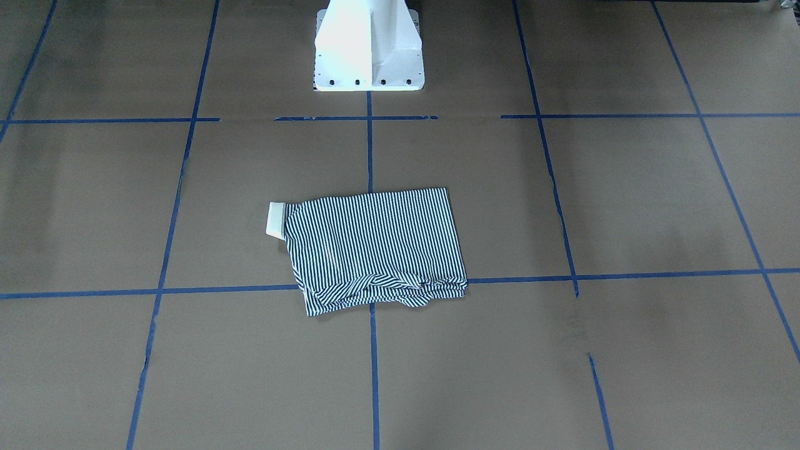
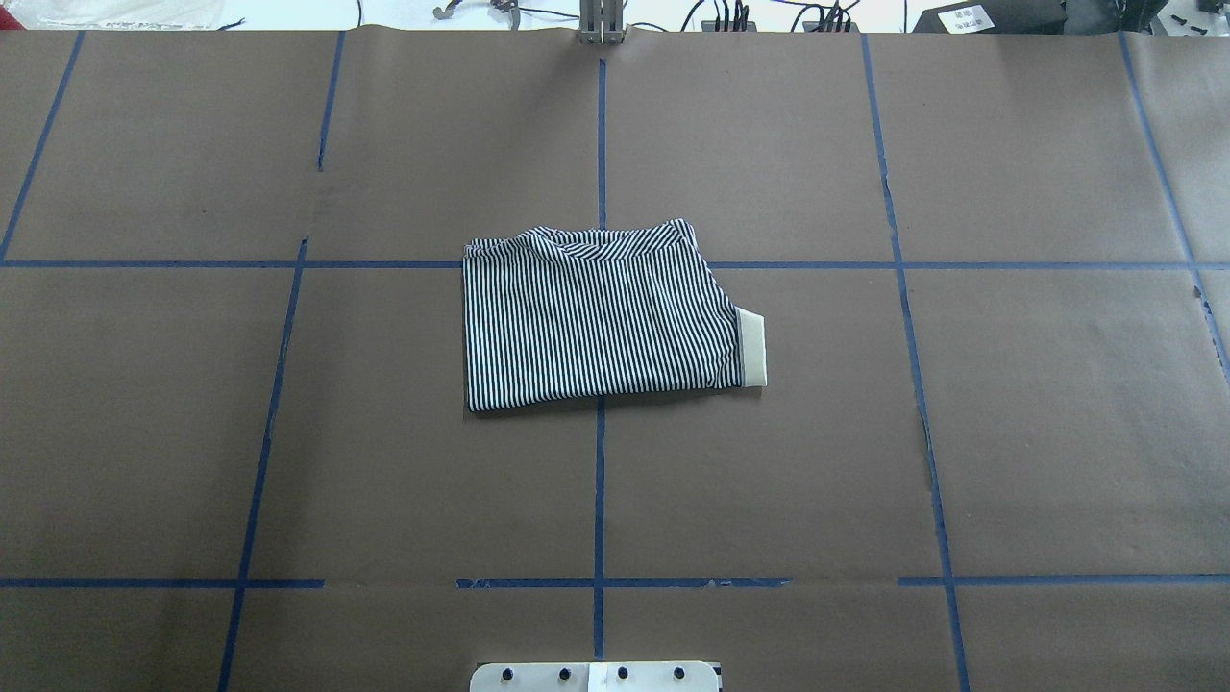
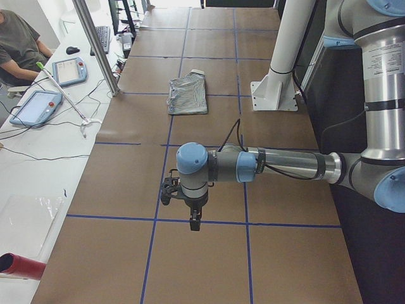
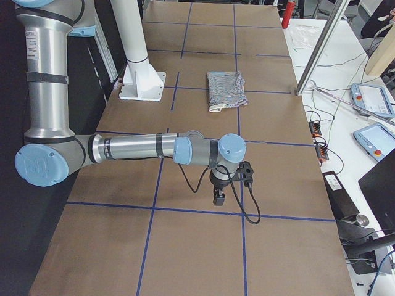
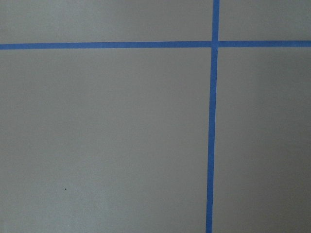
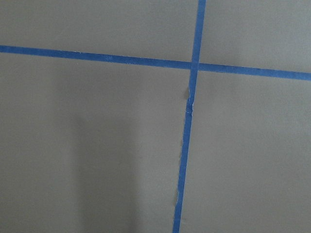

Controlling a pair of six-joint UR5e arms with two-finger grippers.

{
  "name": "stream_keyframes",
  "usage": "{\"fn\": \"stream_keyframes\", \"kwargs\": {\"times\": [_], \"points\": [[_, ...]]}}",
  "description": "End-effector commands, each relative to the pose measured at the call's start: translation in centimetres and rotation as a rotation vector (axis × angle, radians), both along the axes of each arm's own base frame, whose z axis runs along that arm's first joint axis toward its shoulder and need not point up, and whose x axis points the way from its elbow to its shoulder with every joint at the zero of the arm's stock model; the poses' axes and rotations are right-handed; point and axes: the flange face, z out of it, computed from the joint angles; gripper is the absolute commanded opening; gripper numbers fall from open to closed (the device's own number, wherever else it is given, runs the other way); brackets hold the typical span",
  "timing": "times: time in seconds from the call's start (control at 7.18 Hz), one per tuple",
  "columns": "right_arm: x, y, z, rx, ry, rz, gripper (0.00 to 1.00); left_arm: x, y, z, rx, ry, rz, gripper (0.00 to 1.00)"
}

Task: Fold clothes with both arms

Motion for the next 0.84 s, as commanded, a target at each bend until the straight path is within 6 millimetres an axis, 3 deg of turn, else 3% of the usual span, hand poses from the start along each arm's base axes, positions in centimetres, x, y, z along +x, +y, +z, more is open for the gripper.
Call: {"fn": "stream_keyframes", "kwargs": {"times": [0.0,0.7], "points": [[0.01,-0.01,-0.03,0.001,0.0,0.0,1.0,0.49,-0.01,0.22,0.003,0.063,0.015,1.0],[-0.06,-0.09,-0.25,0.005,0.0,-0.001,1.0,0.76,0.07,0.37,-0.003,0.101,0.013,1.0]]}}
